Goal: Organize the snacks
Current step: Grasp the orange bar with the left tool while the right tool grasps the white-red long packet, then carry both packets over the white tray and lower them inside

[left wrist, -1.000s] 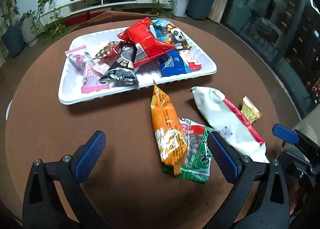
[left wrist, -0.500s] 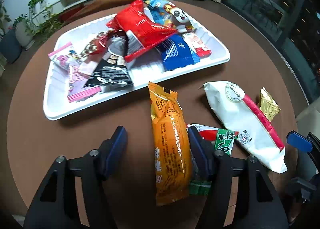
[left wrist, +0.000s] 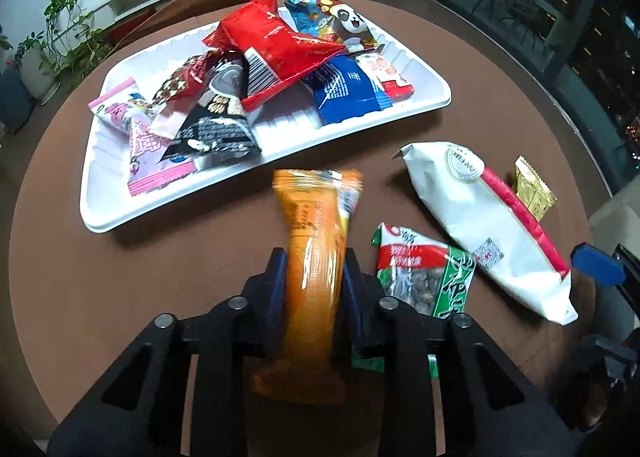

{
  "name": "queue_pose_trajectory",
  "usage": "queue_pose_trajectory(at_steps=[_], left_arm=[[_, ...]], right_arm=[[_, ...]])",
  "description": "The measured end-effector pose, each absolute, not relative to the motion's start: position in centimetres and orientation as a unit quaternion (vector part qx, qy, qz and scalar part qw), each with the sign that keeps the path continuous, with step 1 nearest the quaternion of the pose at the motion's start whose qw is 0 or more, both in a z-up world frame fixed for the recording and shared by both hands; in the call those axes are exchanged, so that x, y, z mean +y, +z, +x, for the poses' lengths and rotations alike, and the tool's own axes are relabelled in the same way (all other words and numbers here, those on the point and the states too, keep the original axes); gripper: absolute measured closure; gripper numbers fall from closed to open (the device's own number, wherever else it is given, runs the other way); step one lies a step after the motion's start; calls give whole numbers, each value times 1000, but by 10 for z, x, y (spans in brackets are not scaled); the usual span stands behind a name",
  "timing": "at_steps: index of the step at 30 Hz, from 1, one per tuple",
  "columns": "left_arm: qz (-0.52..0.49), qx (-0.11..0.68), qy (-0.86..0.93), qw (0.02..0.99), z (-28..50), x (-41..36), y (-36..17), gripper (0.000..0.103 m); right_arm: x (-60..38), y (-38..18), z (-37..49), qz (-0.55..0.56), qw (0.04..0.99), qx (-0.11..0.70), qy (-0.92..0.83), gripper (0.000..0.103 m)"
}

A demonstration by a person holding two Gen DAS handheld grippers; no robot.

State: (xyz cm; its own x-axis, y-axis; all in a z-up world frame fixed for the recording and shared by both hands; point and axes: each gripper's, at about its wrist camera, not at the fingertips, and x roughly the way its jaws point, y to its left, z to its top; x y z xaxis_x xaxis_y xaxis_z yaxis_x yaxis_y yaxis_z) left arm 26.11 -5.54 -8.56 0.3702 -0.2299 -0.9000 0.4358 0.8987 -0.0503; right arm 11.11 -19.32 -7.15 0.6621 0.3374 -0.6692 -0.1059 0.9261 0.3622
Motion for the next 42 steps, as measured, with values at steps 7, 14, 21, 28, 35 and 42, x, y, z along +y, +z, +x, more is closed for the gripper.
queue_pose_trajectory(at_steps=[7,14,21,28,35,42], left_arm=[[80,518,-204,827,245,-30,-85,81],[38,513,-204,833,204,-1,-86,81],[14,510,-207,835,183,15,-86,81],[9,508,-209,836,180,15,-83,81],[1,505,-211,837,182,16,-84,81],[-8,504,-213,837,181,21,-83,85]], right_arm=[[-187,-65,126,104,900,407,115,34],[-179,-77,151,49,881,457,110,48],[-163,-95,154,6,862,493,115,61],[-158,-104,163,-11,851,515,107,74],[-161,-103,160,4,851,515,104,78],[-167,-98,156,35,857,505,102,80]])
